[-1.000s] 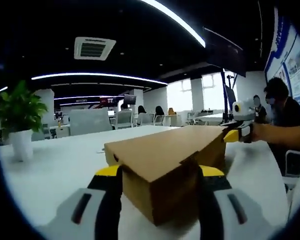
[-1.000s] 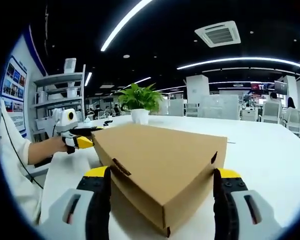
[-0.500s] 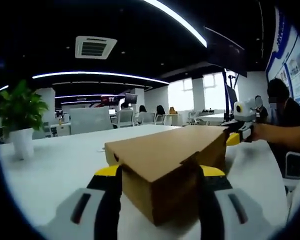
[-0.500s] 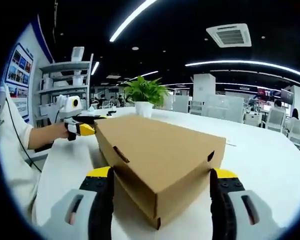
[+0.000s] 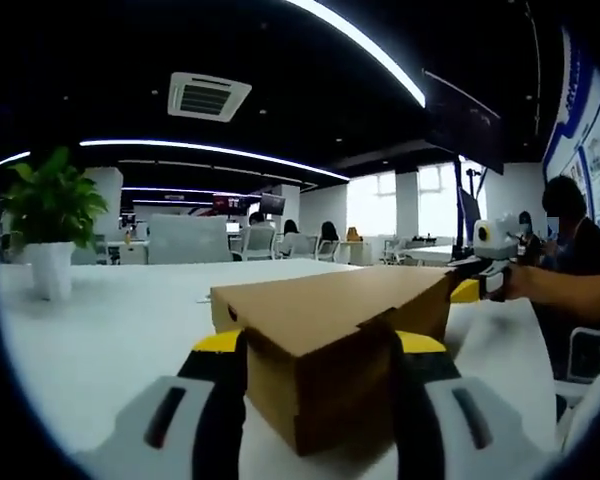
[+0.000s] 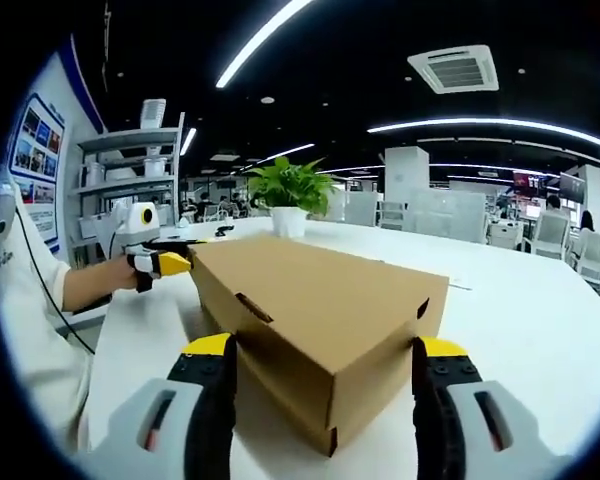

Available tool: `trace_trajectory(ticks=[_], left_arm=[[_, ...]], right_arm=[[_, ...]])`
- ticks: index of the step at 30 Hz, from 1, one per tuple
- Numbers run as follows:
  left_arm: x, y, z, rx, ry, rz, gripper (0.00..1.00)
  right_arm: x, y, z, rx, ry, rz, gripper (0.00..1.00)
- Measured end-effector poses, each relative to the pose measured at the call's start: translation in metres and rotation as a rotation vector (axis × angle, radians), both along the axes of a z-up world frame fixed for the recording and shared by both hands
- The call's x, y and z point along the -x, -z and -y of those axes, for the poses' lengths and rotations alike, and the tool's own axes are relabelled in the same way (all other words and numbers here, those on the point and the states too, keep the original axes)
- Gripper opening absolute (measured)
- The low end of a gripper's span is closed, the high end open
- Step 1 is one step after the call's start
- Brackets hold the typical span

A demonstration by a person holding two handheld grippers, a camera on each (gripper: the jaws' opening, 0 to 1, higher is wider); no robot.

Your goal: Operate the shoe box by opening the lid, removing the specified soft item, and placing it in the target area until the item is outside and the box remains undamaged.

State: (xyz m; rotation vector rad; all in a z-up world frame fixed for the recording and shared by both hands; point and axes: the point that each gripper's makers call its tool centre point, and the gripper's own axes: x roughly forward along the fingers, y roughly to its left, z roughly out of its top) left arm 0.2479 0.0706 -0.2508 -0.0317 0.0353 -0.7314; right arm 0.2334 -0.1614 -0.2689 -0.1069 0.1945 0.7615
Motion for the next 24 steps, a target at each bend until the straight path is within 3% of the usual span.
trace_trajectory(ticks=[7, 15, 24], left_arm=[[0.007, 0.002, 0.001, -0.018, 0.008, -0.009, 0.58], [0.032, 0.003, 0.007, -0.019, 0.006, 0.000, 0.58], [0.040, 0.004, 0.005, -0.021, 0.000, 0.001, 0.59]], right_arm=[[0.009, 0.002, -0.001, 0.005, 0.018, 0.005, 0.72], [0.021, 0.001, -0.002, -0.016, 0.021, 0.031, 0.72], [0.030, 0.001, -0.004, -0.024, 0.020, 0.041, 0.72]])
